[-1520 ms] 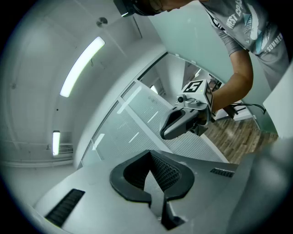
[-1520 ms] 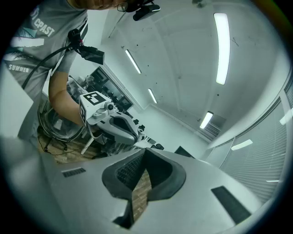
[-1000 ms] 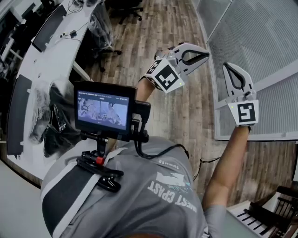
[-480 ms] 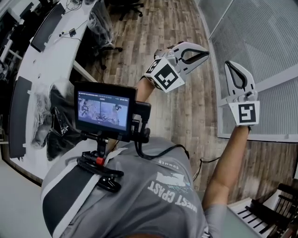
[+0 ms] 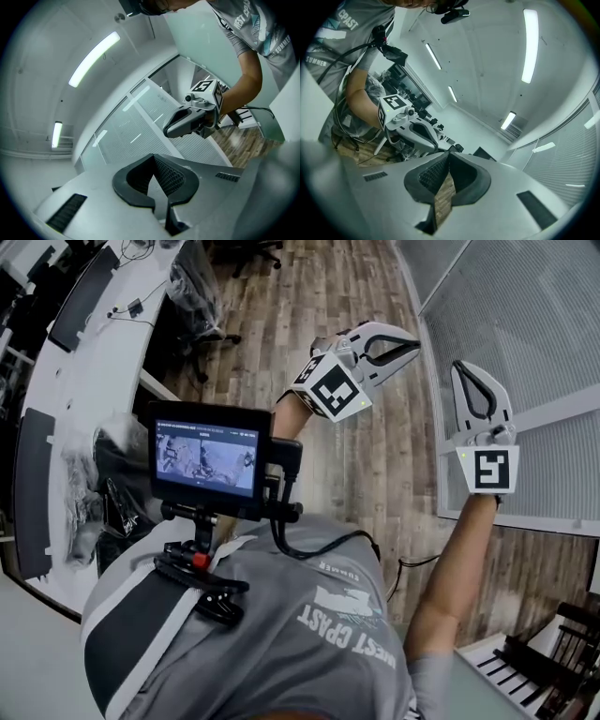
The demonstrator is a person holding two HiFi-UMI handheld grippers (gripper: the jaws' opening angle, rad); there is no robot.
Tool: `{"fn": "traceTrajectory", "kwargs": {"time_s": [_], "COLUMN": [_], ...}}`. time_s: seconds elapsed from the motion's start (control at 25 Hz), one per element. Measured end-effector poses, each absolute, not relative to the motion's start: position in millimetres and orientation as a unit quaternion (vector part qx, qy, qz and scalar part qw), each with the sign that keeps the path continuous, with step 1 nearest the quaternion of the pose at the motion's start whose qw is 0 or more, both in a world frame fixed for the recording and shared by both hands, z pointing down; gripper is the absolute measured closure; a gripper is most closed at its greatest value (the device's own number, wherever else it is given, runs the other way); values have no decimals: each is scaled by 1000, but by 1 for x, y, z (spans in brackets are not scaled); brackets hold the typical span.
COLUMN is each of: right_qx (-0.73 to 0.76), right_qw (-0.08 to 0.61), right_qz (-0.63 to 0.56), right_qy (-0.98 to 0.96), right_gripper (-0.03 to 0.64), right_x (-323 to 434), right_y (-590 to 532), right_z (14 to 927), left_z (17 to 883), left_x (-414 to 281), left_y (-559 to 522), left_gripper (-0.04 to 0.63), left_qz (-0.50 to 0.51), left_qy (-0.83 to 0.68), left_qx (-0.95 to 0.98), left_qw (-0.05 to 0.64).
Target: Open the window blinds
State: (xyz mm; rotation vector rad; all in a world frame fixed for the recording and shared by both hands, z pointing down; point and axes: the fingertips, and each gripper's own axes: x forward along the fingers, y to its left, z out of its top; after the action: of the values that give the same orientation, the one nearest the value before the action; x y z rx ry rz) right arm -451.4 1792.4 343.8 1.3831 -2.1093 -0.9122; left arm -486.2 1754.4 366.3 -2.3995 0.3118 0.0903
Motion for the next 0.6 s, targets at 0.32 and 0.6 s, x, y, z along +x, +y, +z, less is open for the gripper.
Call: {"fn": "traceTrajectory", "kwargs": {"time_s": [0.32,0.6], "right_qx": [495,492], "right_qw": [225,222], "right_qz": [-316,-325], "right_qy": [-777,-777], "right_gripper": [615,615], "right_x": [-368,-373], "right_y": [1694,1685], "right_z": [363,353], "left_z": [386,375], "left_x": [-405,-414], "left_y": [1660,1653], "left_gripper": [591,591], "left_qz": [15,19], "left_qy": [124,141], "left_qx": [-931,-925], "left_qw": [342,351]}}
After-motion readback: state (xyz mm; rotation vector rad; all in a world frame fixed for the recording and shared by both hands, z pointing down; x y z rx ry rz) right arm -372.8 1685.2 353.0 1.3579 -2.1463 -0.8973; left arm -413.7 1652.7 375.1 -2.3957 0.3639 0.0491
